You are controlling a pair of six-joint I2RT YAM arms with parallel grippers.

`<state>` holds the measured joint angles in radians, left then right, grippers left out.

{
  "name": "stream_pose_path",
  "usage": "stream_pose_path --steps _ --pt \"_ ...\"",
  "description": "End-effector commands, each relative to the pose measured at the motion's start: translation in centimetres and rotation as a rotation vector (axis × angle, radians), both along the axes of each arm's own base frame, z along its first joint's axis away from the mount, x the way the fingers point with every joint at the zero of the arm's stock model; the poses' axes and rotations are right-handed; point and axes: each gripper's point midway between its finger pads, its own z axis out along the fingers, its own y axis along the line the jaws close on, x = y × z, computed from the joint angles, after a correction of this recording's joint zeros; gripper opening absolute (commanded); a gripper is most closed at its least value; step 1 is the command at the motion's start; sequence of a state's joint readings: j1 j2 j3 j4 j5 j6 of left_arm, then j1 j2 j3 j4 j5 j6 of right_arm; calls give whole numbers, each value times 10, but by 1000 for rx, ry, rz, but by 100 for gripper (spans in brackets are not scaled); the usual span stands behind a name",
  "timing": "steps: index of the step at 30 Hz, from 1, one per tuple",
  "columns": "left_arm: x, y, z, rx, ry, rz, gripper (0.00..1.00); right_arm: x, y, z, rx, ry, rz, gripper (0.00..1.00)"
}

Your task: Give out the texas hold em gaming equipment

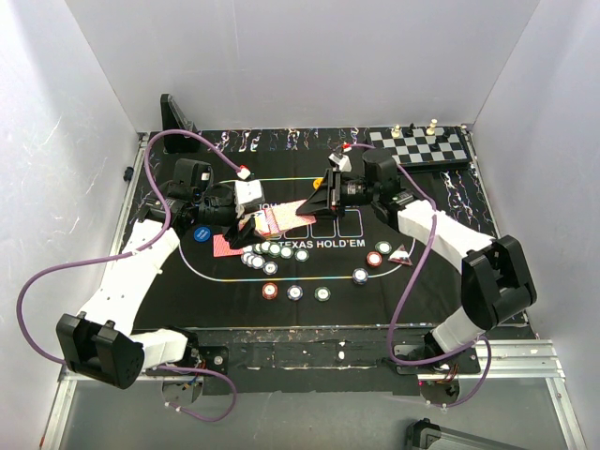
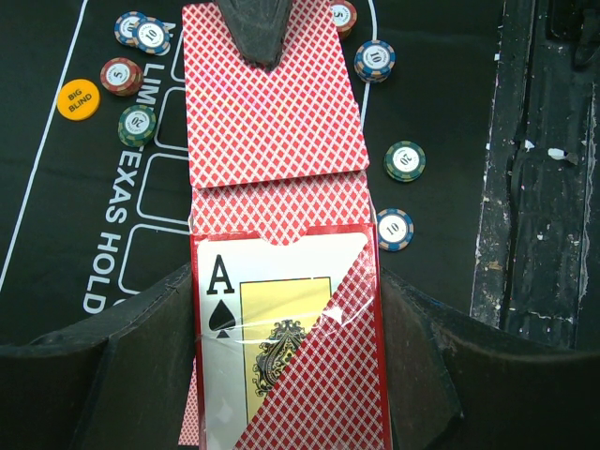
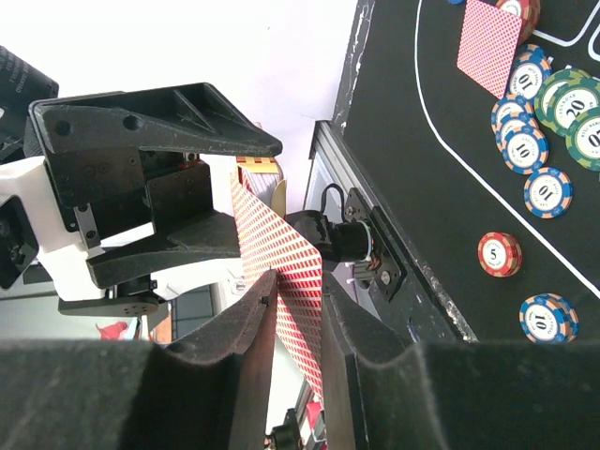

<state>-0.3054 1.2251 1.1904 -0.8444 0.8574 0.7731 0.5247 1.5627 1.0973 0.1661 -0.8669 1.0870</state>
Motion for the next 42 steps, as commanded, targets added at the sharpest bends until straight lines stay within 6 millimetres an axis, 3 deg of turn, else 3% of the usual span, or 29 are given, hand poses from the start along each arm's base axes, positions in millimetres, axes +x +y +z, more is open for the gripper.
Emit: stream_pose_path --steps 1,7,11,14,22,27,31,34,39,42 --pt "-5 -5 18 -49 -49 -32 0 -4 -8 20 32 -70 6 29" --pt "-7 -5 17 -44 -50 -34 0 3 -19 28 42 -83 -19 20" --pt "-7 -4 16 -40 -50 -34 0 12 -29 34 27 -91 -36 5" --pt "-7 -3 15 -35 -49 -30 0 21 -37 41 37 -103 -52 1" --pt "-10 0 14 -23 -46 -27 0 79 -60 45 56 -106 -151 1" --pt "-11 0 17 -30 -42 -28 0 141 -68 15 12 -83 -228 1" --pt "-13 0 19 -33 -42 -27 0 197 -75 -35 -76 -16 -289 1" --pt "-13 -1 21 -40 -46 -23 0 227 -76 -63 -152 25 -324 1" --pt "-12 -2 24 -51 -43 -22 0 262 -76 -94 -206 69 -377 1" --pt "-12 -2 22 -47 -39 -20 0 273 -74 -113 -219 99 -388 1"
